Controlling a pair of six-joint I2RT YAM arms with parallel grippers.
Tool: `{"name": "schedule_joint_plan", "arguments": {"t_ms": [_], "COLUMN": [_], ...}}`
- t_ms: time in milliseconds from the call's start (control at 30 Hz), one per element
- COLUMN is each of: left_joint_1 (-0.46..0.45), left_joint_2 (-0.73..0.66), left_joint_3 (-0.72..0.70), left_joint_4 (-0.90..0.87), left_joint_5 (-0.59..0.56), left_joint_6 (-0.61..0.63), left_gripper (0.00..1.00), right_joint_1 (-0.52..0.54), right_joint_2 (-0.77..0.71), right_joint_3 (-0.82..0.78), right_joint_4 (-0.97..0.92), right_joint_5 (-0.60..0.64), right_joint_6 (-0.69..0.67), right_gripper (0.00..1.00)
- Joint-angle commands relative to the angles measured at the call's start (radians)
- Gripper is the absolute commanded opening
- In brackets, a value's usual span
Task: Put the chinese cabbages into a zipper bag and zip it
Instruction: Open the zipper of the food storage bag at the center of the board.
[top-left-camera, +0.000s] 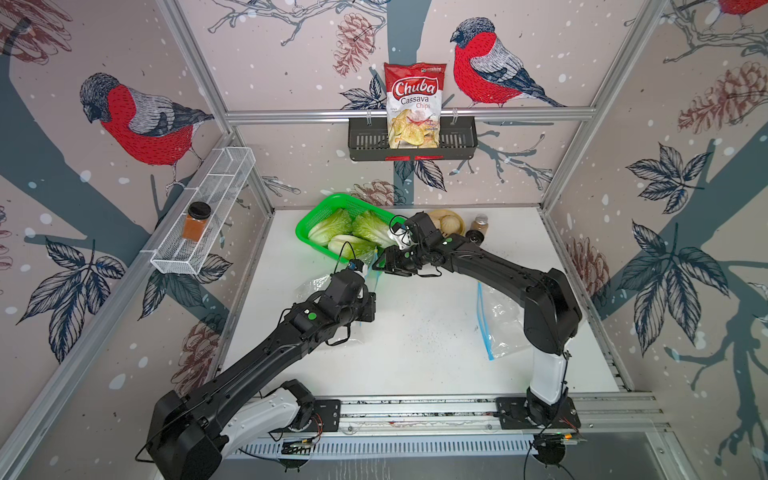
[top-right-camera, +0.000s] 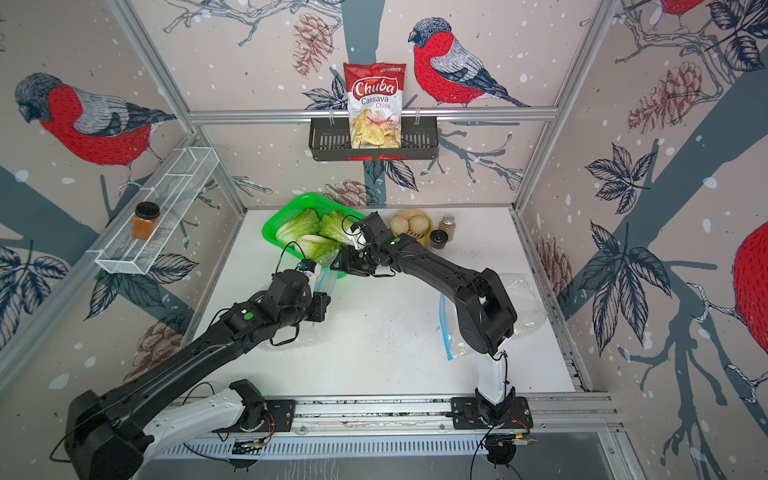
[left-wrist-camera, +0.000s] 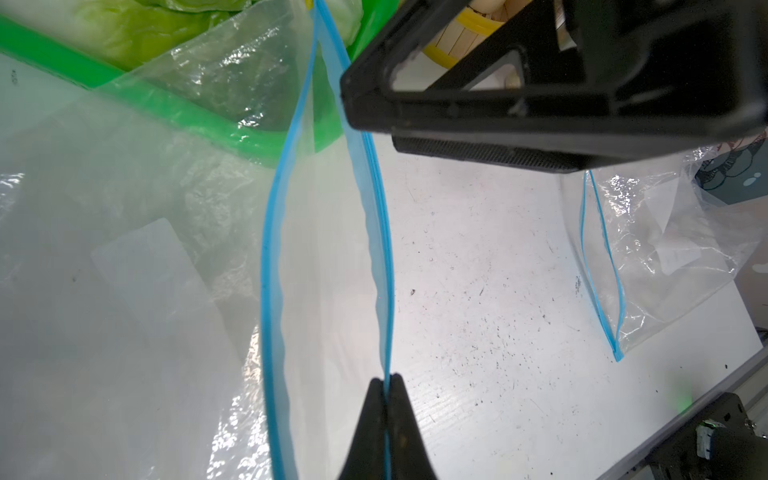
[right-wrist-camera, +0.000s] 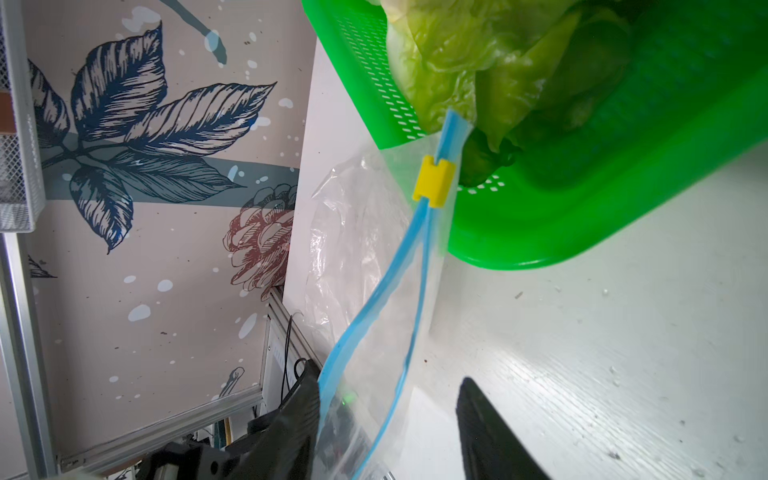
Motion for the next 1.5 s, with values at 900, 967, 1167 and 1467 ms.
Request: {"name": "schedule_joint_plan", "arguments": {"t_ms": [900,967,1167,1467], "left_joint_1": [0.03,0.068,0.11,0.15], "left_joint_2": [0.01,0.037,0.123,0.253], "left_joint_3": [0.249,0.255,0.242,0.209], "left_joint_4": [-0.184,-0.216,-0.189,-0.026], "left_joint_5": [-0.056,-0.01,0.026,0.049], "left_joint_6": [-0.115,-0.114,-0.098,-0.053], "left_gripper": [0.68,0.68,0.63,0.5], "right_joint_1": [0.005,0.007,0.007,0.011], "right_joint_2": [0.097,0.096,0.089,0.091], "right_joint_3": [0.093,0.091,0.082,0.08], "right_joint_4": [-0.056,-0.051,-0.022,-0.04], "right_joint_5": [-0.068,-0.073,-0.09,-0.079], "right_joint_6": [-0.057,-0.058,-0.053,-0.073], "right_gripper": [0.03,0.03,0.03,0.04]}}
